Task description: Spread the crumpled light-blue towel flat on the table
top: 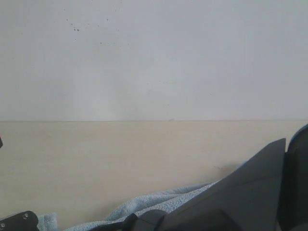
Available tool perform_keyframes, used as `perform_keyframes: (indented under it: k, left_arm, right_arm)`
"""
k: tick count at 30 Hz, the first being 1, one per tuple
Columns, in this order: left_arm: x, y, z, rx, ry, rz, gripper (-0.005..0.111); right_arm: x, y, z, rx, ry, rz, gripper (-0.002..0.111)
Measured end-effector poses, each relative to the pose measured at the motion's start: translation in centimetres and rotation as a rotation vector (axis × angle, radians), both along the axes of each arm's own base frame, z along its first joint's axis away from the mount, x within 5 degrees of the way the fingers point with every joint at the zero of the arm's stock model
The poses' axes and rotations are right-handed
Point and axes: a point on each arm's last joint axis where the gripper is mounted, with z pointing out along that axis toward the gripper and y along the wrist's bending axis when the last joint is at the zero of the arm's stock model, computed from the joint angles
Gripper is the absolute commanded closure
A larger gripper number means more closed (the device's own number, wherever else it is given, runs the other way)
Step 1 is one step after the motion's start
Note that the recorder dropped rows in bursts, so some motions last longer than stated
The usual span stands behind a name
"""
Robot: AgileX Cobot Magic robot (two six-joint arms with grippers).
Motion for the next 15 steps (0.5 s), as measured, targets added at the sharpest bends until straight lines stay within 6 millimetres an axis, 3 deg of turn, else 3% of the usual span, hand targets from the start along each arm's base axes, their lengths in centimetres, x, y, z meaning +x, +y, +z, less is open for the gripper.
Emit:
perform_keyframes:
  k: [3,6,7,12,15]
  left_arm:
    - [0.0,0.0,0.0,0.000,-0.001,0.000,0.102]
    - [0.0,0.0,0.0,0.000,-0.001,0.000,0.102]
    - [0.0,0.0,0.0,0.000,-0.001,0.000,0.102]
    - [0.0,0.0,0.0,0.003,-0.005,0.000,0.102]
    - [0.0,0.0,0.1,0.003,-0.006,0.001,0.102]
  right_arm:
    - [0.1,0.1,0.1,0.009,-0.004,-0.024,0.108]
    - [1.1,0.1,-0.4,-0.047,0.030,-0.165,0.107]
    - [1.5,0.0,-0.7,-0.081,0.037,-0.212,0.104]
    - [1.5,0.0,-0.7,-0.088,0.050,-0.220,0.068]
    - [1.6,-0.1,-0.3,-0.115,0.012,-0.212,0.066]
